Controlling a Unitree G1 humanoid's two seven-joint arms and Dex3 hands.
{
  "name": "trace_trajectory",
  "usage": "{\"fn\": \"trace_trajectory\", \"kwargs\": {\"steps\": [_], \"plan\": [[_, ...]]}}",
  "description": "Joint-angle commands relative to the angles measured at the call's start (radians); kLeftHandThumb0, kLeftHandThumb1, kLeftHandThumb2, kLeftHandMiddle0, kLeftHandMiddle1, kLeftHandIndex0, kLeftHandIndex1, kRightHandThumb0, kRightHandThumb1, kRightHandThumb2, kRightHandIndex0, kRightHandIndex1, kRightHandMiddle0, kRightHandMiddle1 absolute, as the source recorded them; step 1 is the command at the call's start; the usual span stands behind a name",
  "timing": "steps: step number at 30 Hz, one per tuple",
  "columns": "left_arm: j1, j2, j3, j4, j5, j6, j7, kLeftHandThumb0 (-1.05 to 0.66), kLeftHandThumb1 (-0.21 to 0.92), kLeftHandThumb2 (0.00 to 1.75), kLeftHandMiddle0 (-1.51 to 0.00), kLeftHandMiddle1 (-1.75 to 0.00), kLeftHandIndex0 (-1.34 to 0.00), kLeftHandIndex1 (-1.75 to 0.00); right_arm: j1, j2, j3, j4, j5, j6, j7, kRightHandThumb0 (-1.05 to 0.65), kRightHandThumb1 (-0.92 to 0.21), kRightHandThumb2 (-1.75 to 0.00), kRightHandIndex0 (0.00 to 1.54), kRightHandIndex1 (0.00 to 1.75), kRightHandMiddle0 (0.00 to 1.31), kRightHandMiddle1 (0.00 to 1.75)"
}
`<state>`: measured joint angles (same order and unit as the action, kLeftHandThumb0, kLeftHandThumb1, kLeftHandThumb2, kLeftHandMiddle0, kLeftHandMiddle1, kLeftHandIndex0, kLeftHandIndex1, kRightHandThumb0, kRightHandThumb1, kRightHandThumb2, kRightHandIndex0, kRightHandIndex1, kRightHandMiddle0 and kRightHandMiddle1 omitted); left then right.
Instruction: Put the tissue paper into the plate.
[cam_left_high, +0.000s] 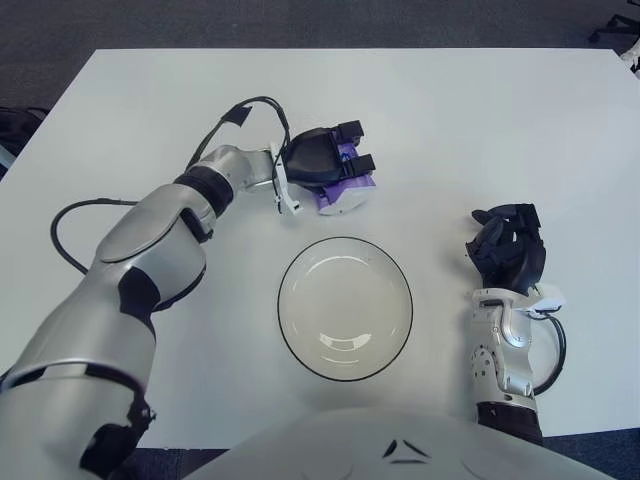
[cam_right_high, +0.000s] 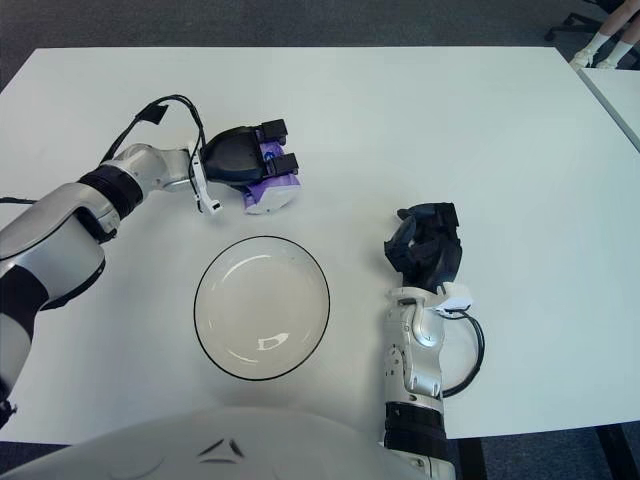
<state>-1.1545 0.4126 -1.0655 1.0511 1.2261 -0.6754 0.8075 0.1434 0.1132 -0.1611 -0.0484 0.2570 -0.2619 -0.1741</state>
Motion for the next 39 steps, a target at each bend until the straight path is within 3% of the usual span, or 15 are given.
{"fn": "trace_trajectory", "kwargs": {"steps": [1, 13, 18, 21, 25, 29, 35, 39], "plan": [[0.061, 0.014, -0.049, 0.041, 0.054, 0.0, -0.062, 0.0, 0.02, 1.66, -0.85, -1.73, -0.59, -1.75, 0.075, 0.052, -0.009, 0.095, 0.022, 0.073, -0.009, -0.4, -0.59, -0.99, 0.66, 1.55, 0.4, 1.75], [0.074, 0.032, 0.041, 0.049, -0.064, -0.028, -0.165, 0.0, 0.05, 1.62, -0.82, -1.73, -0.57, -1.75, 0.067, 0.055, -0.005, 0.103, 0.014, 0.076, -0.009, -0.4, -0.6, -0.96, 0.65, 1.55, 0.39, 1.75], [0.093, 0.016, 0.109, 0.079, -0.14, -0.024, -0.165, 0.0, 0.01, 1.68, -0.84, -1.74, -0.61, -1.75, 0.064, 0.056, -0.003, 0.106, 0.019, 0.076, -0.006, -0.4, -0.61, -0.96, 0.66, 1.55, 0.39, 1.75], [0.096, 0.02, 0.175, 0.101, -0.225, -0.062, -0.214, 0.0, -0.02, 1.71, -0.86, -1.74, -0.64, -1.75, 0.058, 0.057, -0.003, 0.112, 0.016, 0.075, -0.01, -0.4, -0.61, -0.96, 0.66, 1.55, 0.39, 1.75], [0.087, 0.067, 0.292, 0.072, -0.379, -0.163, -0.333, 0.0, -0.03, 1.71, -0.86, -1.75, -0.65, -1.75, 0.052, 0.059, -0.002, 0.118, 0.01, 0.078, -0.018, -0.4, -0.61, -0.96, 0.67, 1.53, 0.39, 1.75], [0.111, 0.078, 0.391, 0.028, -0.508, -0.192, -0.469, 0.0, -0.04, 1.72, -0.86, -1.75, -0.66, -1.74, 0.047, 0.061, -0.001, 0.122, 0.007, 0.08, -0.022, -0.4, -0.6, -0.96, 0.67, 1.52, 0.39, 1.75], [0.171, 0.046, 0.59, -0.021, -0.865, -0.141, -0.865, 0.0, 0.06, 1.62, -0.8, -1.74, -0.58, -1.75, 0.039, 0.067, 0.001, 0.12, -0.011, 0.099, -0.059, -0.4, -0.6, -0.97, 0.67, 1.54, 0.39, 1.75], [0.189, 0.042, 0.651, -0.087, -0.971, -0.086, -0.976, 0.0, 0.06, 1.62, -0.79, -1.74, -0.58, -1.75, 0.035, 0.062, 0.005, 0.124, -0.018, 0.098, -0.061, -0.4, -0.6, -0.97, 0.66, 1.56, 0.39, 1.75]]}}
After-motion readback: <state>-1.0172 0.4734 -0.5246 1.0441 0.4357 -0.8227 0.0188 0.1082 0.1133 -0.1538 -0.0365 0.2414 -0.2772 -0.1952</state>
